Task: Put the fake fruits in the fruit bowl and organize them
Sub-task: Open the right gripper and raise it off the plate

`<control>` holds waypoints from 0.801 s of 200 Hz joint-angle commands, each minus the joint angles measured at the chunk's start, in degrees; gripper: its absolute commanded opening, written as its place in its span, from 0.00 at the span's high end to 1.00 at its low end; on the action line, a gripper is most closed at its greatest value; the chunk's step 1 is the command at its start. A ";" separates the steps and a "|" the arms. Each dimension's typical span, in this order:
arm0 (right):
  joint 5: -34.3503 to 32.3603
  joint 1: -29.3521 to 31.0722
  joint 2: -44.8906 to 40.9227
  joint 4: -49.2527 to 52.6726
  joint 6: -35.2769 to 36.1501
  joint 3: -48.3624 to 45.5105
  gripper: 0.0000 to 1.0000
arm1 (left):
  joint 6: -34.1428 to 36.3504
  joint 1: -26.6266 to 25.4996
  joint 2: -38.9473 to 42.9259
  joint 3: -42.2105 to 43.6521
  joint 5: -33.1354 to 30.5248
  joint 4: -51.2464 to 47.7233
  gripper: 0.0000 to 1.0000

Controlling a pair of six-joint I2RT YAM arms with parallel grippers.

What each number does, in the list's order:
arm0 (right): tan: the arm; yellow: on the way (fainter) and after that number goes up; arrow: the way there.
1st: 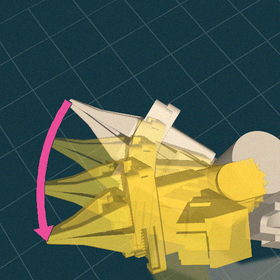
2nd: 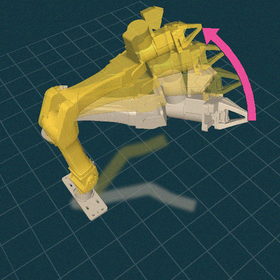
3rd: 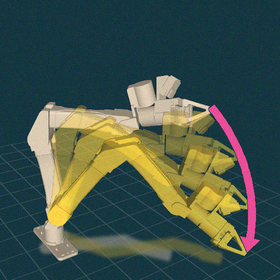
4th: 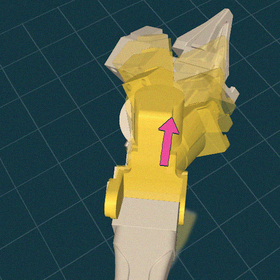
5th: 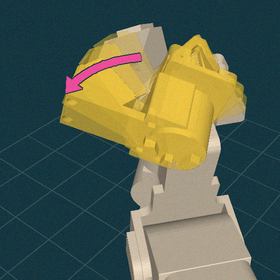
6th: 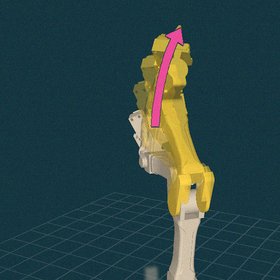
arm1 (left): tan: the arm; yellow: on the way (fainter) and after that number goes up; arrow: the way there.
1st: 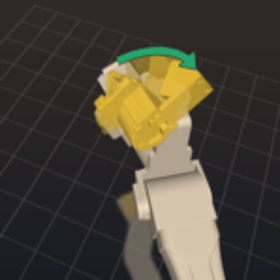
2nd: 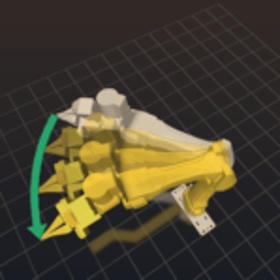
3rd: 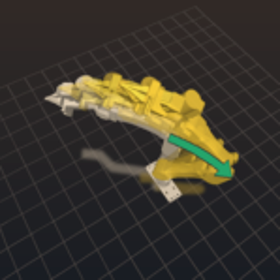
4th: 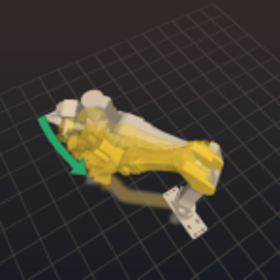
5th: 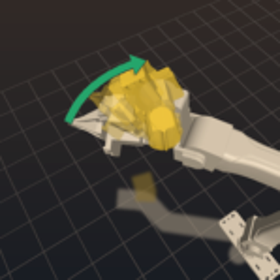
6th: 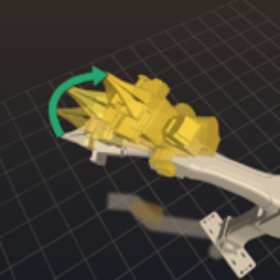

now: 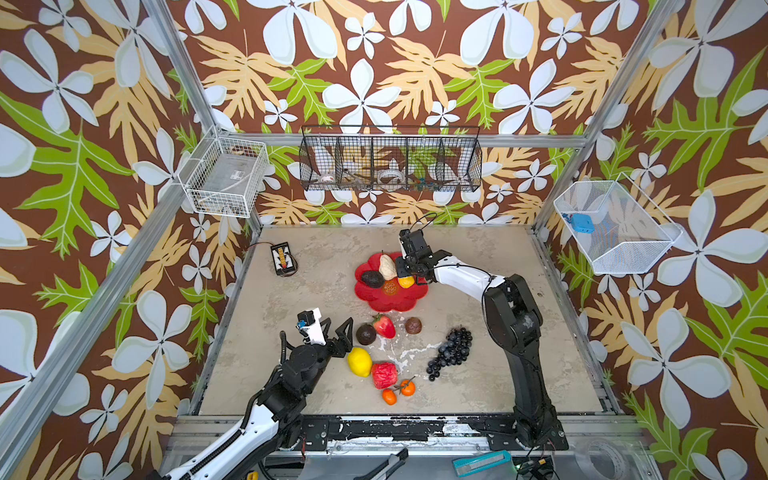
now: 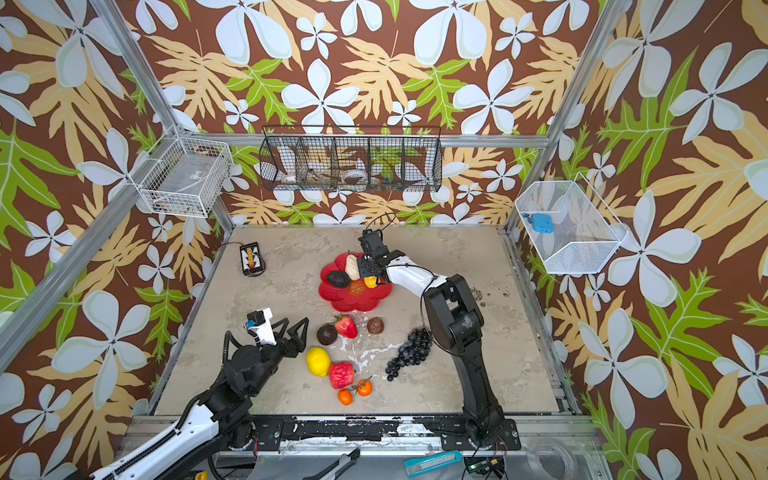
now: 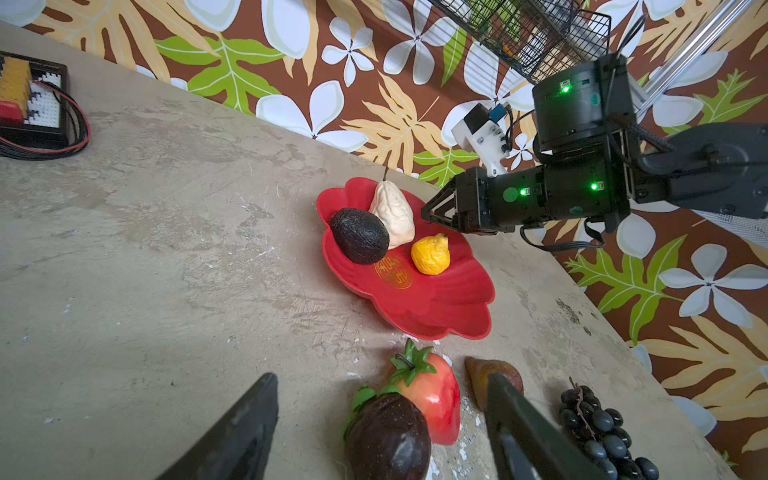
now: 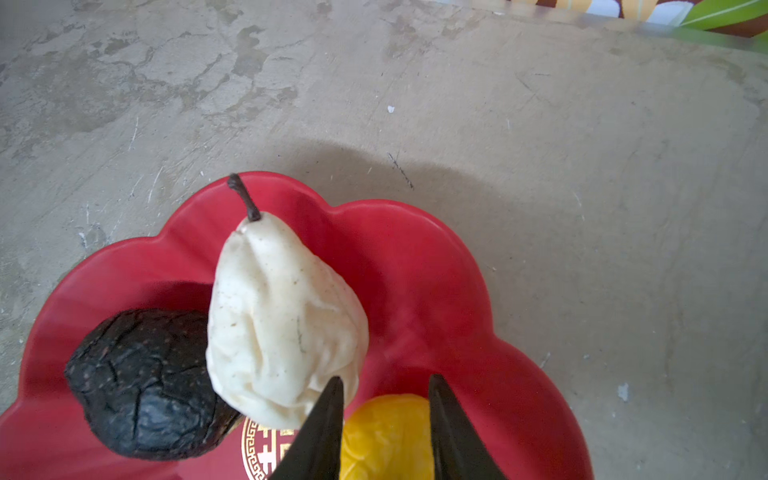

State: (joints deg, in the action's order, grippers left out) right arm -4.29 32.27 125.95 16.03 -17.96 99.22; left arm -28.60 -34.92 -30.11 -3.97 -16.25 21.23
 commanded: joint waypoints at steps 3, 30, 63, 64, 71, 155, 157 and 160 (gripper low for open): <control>1.21 -0.02 -1.00 0.23 0.46 0.05 0.61 | -0.58 0.11 -0.07 -0.33 0.16 1.22 0.21; 1.56 -0.02 -2.06 0.40 0.46 -0.24 0.56 | -0.49 0.11 -0.28 -0.34 0.08 1.18 0.21; 1.68 0.24 -5.67 2.28 0.07 -1.42 0.53 | -0.40 0.11 -0.38 -0.38 0.08 1.18 0.21; 1.71 0.29 -5.91 2.31 0.05 -1.58 0.53 | -0.40 0.11 -0.43 -0.36 0.08 1.22 0.21; 1.54 0.56 -7.76 2.42 -0.18 -3.15 0.53 | -0.39 0.11 -0.39 -0.34 0.06 1.27 0.21; 0.32 11.93 -34.66 -2.62 -0.51 -33.48 0.42 | -0.84 0.11 -2.36 -0.03 0.61 2.91 0.21; 0.33 12.31 -35.10 -2.66 -0.44 -34.07 0.42 | -0.84 0.11 -2.33 0.00 0.61 2.97 0.21; 0.38 12.82 -35.80 -2.75 -0.23 -34.96 0.42 | -0.84 0.11 -2.37 0.01 0.61 3.02 0.21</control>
State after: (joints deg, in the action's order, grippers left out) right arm -3.44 42.04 94.24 15.57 -18.63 69.08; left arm -28.73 -34.92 -32.08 -3.97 -16.03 21.78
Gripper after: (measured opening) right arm 0.572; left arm 0.791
